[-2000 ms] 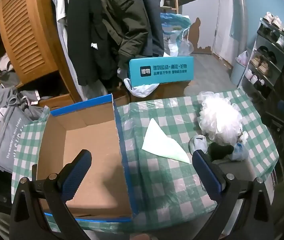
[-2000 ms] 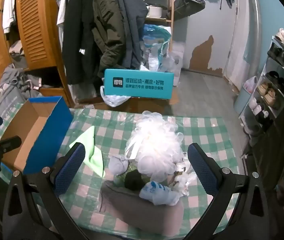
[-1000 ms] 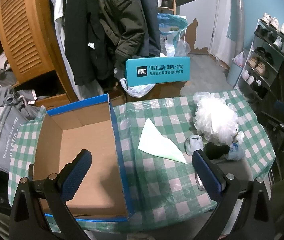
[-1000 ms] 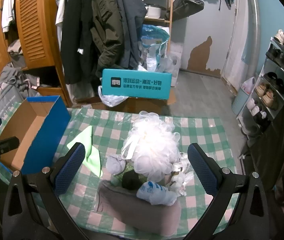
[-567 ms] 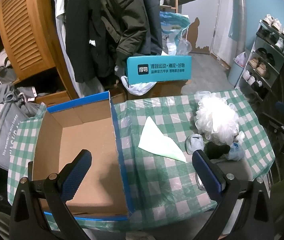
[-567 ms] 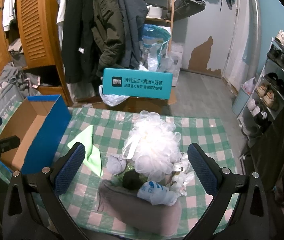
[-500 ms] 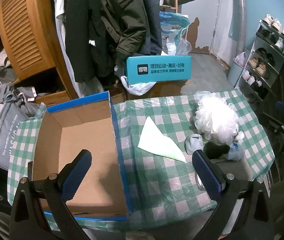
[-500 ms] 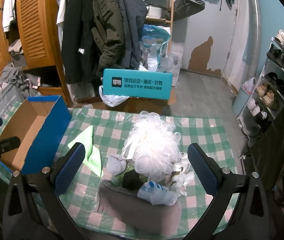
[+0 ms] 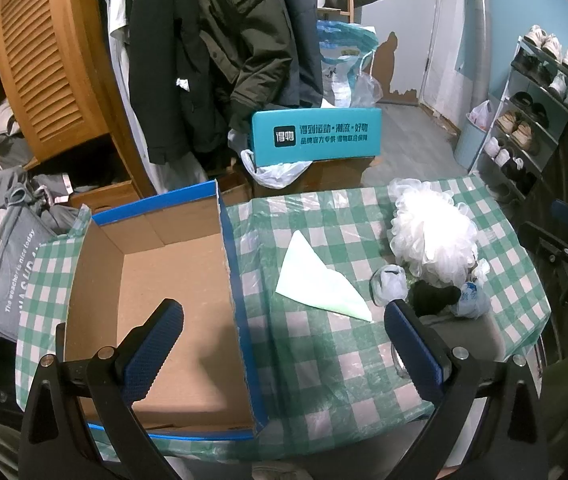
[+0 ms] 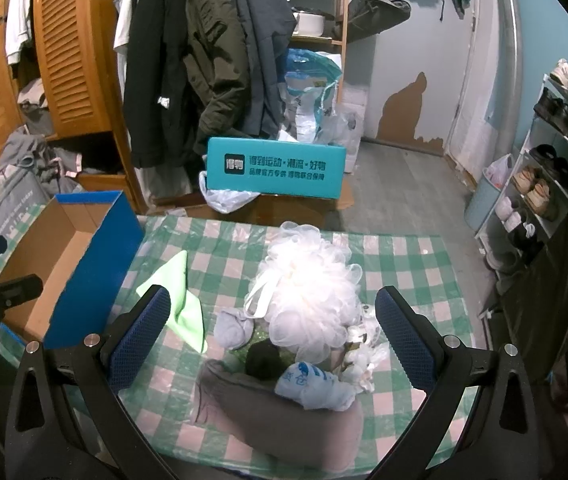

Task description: Organize soft objects

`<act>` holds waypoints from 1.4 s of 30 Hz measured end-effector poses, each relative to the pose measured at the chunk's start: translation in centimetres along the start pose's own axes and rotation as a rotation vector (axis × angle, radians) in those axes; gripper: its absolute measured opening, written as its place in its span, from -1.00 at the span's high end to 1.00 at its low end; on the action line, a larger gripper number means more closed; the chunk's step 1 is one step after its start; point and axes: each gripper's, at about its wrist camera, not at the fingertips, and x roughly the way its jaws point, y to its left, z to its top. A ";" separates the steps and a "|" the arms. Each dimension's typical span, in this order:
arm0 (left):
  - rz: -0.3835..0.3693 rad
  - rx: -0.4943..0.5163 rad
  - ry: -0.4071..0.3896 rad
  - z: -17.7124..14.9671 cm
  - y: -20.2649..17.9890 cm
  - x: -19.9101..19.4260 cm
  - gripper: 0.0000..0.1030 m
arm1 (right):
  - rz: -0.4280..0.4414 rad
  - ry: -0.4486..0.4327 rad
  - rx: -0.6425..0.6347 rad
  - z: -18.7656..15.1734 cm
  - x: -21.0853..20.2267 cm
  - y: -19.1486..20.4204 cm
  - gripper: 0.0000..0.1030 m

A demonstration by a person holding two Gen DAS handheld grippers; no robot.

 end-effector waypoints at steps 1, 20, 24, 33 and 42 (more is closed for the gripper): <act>-0.001 -0.001 0.001 -0.1 0.0 0.0 -0.97 | -0.001 0.000 0.000 0.0 0.0 0.0 -0.96; 0.000 0.000 0.001 0.1 0.0 0.0 -0.97 | -0.001 -0.001 0.000 0.0 0.0 -0.1 -0.96; -0.001 0.003 0.001 0.0 0.0 0.0 -0.97 | -0.001 -0.001 0.000 0.0 0.0 -0.1 -0.96; 0.000 -0.004 0.004 0.2 0.1 0.0 -0.97 | -0.002 -0.002 0.003 0.1 -0.2 0.0 -0.96; 0.003 -0.013 0.033 -0.8 -0.3 0.8 -0.97 | -0.024 0.010 0.007 -0.1 -0.2 -1.4 -0.96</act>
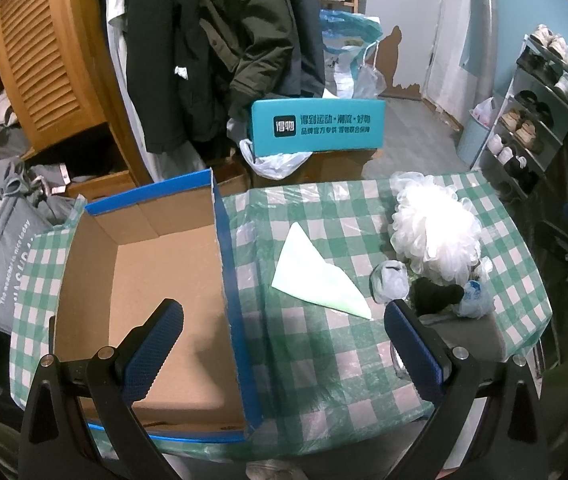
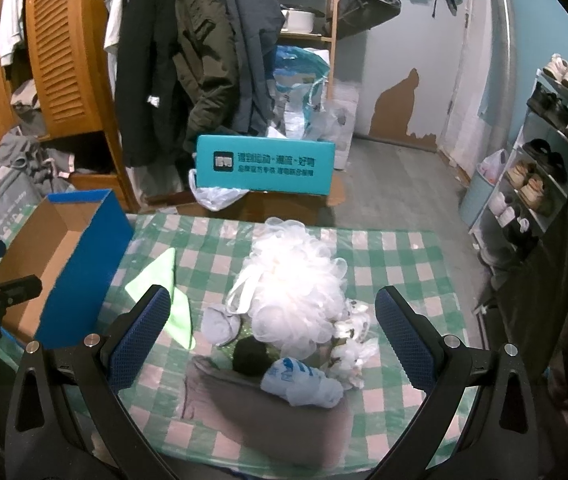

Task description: Organize soft objects

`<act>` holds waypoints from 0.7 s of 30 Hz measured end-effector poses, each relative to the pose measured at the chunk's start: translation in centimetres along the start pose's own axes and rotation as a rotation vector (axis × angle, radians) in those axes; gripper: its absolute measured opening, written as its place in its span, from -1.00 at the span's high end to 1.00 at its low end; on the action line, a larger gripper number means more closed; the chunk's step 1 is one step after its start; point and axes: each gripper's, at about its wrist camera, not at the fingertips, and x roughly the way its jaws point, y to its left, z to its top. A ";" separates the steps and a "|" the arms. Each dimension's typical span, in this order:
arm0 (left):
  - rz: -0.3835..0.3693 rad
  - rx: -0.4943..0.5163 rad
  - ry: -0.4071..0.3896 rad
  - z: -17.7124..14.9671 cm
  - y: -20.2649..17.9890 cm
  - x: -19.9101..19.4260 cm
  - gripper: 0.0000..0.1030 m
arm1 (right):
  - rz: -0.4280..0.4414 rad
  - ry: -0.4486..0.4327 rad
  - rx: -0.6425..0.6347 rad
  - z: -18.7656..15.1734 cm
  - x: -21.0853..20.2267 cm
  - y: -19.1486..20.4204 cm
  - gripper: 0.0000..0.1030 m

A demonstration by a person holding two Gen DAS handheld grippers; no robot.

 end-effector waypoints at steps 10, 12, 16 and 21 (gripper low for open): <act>-0.021 -0.010 0.088 1.0 -0.5 2.5 -0.97 | -0.050 0.015 0.032 -0.2 0.8 -2.2 -0.96; -0.023 0.003 0.101 1.1 -0.9 2.8 -0.97 | -0.058 0.022 0.040 -0.2 1.0 -2.8 -0.96; -0.019 0.028 0.136 1.4 -1.7 3.8 -0.97 | -0.082 0.030 0.063 -0.3 1.3 -4.8 -0.96; -0.032 0.028 0.156 1.8 -2.1 4.6 -0.97 | -0.124 0.064 0.109 -0.7 2.1 -7.3 -0.96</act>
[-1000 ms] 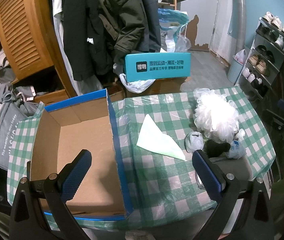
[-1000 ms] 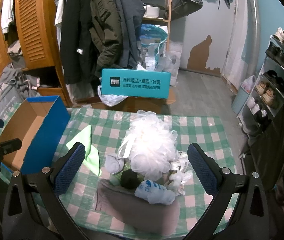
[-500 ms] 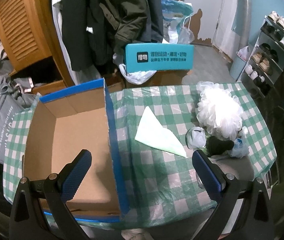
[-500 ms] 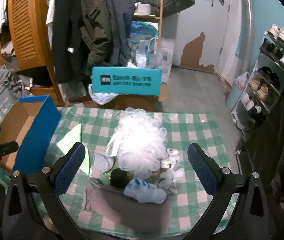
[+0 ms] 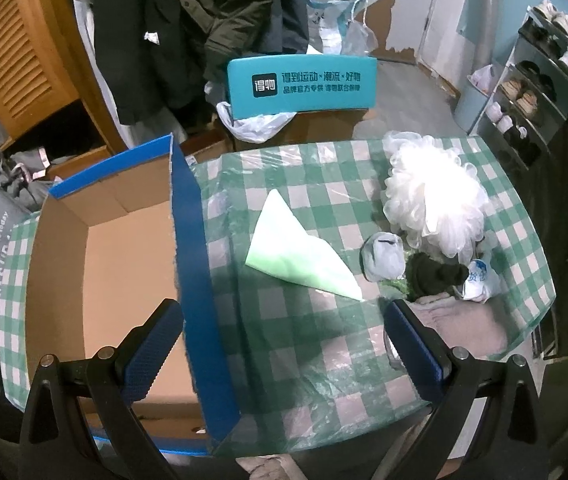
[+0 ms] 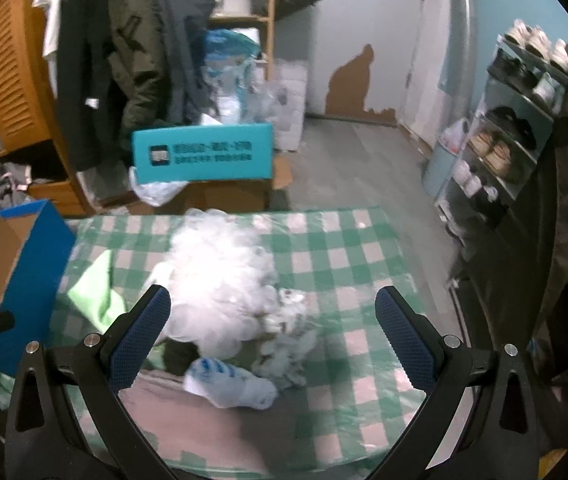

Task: Organize soft objects
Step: 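Grasp the light green cloth with the left gripper while the right grasps the grey socks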

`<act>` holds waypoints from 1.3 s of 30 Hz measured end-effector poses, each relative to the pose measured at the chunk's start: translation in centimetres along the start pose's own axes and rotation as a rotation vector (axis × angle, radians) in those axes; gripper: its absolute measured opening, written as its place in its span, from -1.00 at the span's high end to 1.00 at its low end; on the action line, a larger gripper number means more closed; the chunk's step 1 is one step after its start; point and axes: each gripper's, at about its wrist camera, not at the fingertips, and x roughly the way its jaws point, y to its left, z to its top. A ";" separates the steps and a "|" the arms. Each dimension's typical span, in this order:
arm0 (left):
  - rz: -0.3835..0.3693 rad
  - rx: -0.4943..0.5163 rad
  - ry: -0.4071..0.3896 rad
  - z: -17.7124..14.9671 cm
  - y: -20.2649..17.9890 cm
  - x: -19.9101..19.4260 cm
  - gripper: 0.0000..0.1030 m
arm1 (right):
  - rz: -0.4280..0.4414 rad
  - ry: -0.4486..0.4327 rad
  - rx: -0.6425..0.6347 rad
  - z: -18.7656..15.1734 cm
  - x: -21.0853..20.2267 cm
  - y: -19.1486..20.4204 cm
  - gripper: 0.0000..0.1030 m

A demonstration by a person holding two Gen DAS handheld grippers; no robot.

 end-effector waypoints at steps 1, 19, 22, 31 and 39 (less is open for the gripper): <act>0.001 -0.001 0.004 0.2 -0.1 0.2 -0.97 | -0.005 0.008 0.015 -0.1 0.2 -0.5 -0.96; -0.016 0.032 0.118 2.6 -2.3 6.1 -0.97 | -0.008 0.161 0.090 -1.7 6.1 -3.4 -0.96; 0.009 0.027 0.121 2.8 -2.5 7.2 -0.97 | 0.001 0.198 0.085 -2.0 7.2 -3.3 -0.96; 0.000 0.033 0.201 2.9 -2.9 11.4 -0.97 | -0.013 0.291 0.076 -3.6 10.7 -3.2 -0.96; 0.005 0.034 0.247 2.9 -3.0 13.9 -0.97 | -0.014 0.373 0.061 -5.1 13.2 -3.3 -0.96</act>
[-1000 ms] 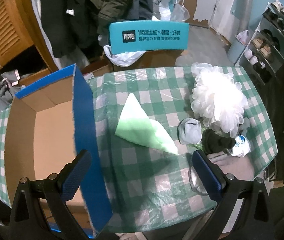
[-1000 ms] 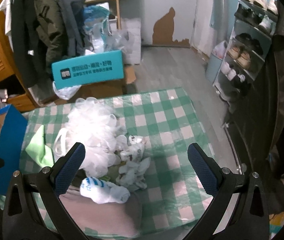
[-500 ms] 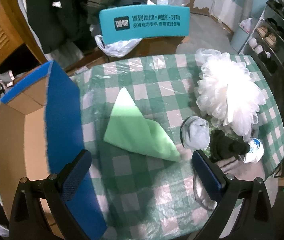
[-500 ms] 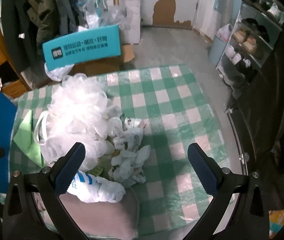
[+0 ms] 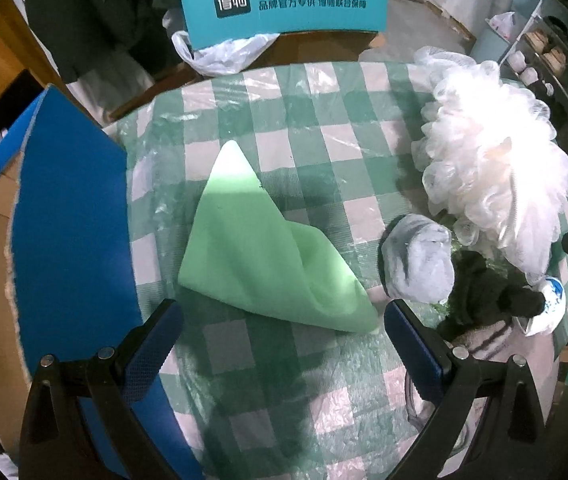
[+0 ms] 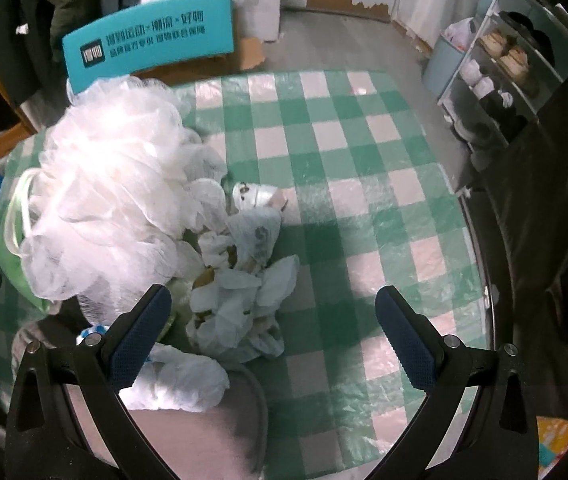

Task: Organize soft objects
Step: 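Grasp the light green cloth with the left gripper while the right grasps the grey socks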

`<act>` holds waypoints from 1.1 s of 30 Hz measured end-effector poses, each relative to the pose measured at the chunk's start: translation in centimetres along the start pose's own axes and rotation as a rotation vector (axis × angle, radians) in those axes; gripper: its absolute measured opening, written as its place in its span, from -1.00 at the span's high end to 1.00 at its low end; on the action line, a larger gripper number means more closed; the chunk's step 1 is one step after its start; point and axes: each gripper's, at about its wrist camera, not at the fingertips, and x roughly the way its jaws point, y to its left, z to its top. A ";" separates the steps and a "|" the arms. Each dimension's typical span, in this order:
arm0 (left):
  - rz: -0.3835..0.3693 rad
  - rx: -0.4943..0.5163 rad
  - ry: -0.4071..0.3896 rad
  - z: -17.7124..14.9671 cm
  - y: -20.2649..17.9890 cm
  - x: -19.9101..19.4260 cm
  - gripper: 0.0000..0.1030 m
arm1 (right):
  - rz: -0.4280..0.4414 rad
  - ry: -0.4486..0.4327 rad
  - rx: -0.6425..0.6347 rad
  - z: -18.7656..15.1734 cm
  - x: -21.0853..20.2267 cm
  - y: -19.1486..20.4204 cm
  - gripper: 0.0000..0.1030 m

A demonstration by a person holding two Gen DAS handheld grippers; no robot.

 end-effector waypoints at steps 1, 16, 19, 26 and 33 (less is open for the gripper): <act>0.001 -0.002 0.004 0.1 0.0 0.3 -0.97 | 0.003 0.005 -0.001 0.0 0.3 0.0 -0.96; 0.009 -0.037 0.072 1.7 0.7 4.1 -0.97 | -0.035 0.076 -0.035 0.7 4.2 0.8 -0.95; 0.018 -0.032 0.075 1.7 0.6 4.7 -0.97 | -0.048 0.079 -0.052 0.6 4.8 1.0 -0.94; 0.070 0.034 0.060 2.0 -0.5 5.9 -0.97 | -0.067 0.098 -0.087 0.2 6.0 0.9 -0.54; 0.055 0.040 0.032 2.2 -0.2 5.8 -0.94 | -0.051 0.125 -0.054 0.6 6.1 -0.3 0.24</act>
